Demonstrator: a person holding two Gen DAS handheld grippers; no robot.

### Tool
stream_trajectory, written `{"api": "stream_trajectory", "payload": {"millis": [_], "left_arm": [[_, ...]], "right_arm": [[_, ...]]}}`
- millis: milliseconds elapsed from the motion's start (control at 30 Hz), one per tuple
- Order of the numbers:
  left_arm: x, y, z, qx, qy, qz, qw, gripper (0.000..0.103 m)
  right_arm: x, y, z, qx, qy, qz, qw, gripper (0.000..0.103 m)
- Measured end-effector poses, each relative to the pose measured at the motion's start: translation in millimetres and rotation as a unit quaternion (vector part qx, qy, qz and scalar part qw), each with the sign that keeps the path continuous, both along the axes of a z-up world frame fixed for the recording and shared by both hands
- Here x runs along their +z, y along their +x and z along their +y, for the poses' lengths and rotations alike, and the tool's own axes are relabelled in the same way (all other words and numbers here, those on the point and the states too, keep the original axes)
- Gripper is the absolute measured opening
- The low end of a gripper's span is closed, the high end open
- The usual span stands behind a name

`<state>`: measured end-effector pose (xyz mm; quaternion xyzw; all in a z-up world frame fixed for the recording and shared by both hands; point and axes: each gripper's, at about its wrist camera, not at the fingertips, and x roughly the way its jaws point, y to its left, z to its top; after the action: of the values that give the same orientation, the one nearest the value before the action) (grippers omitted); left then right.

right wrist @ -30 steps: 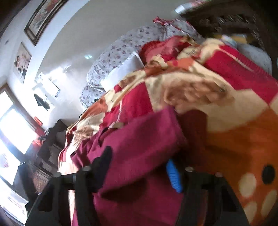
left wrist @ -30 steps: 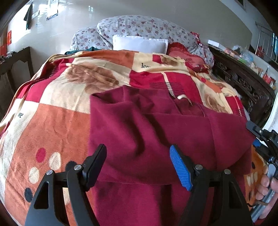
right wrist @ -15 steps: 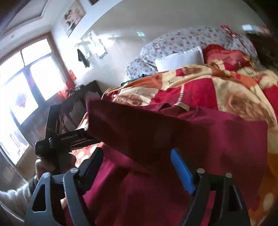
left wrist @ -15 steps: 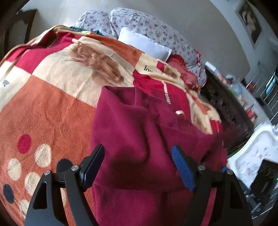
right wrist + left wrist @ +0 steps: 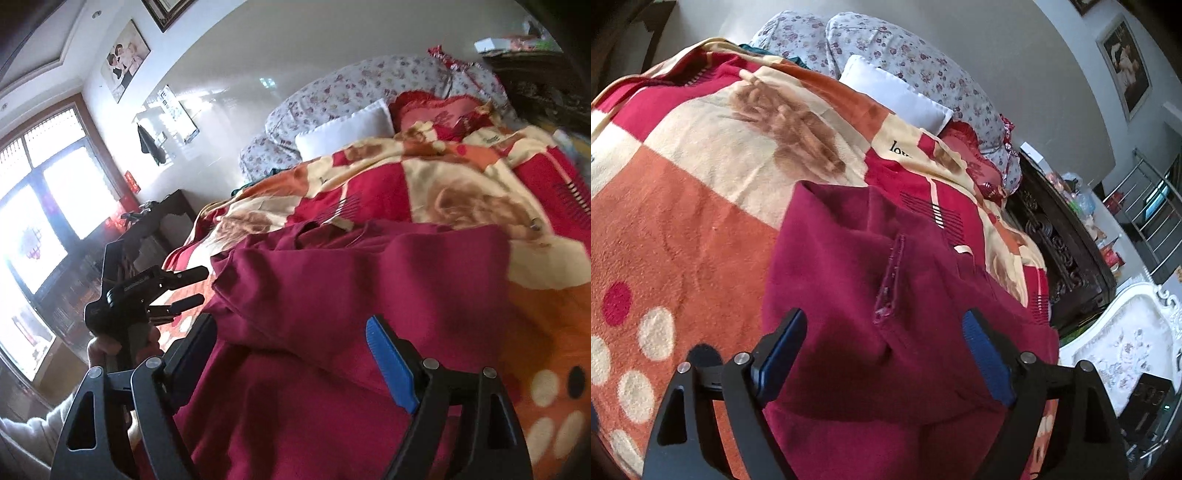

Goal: Fold small clothes

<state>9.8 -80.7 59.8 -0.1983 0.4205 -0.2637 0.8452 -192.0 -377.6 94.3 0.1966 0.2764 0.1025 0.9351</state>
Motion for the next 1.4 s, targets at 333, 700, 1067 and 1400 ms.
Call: {"api": "stream_trajectory", "payload": {"millis": [333,700,1067,1400], "left_arm": [[0.7,-2.7,-43.8,-0.013,0.118,-0.038,0.9922,0.013],[62.4,-40.5,5.9,0.013,0.119,-0.143,0.9824,0.007],[-15.7,-16.8,14.8,0.043,0.157,-0.056,0.9851,0.007],[-20.1,-20.2,9.4,0.037,0.172,-0.059,0.9826,0.008]], "right_arm": [[-5.2,-23.7,-24.2,-0.056,-0.006,0.008,0.998,0.087],[1.8,-14.5,-42.9,-0.137,-0.044,0.039,0.989,0.073],[-28.7,84.3,-53.6,-0.143,-0.084,0.131,0.977,0.042],[-20.4,49.2,-57.5,-0.143,-0.102,0.142,0.974,0.043]]}}
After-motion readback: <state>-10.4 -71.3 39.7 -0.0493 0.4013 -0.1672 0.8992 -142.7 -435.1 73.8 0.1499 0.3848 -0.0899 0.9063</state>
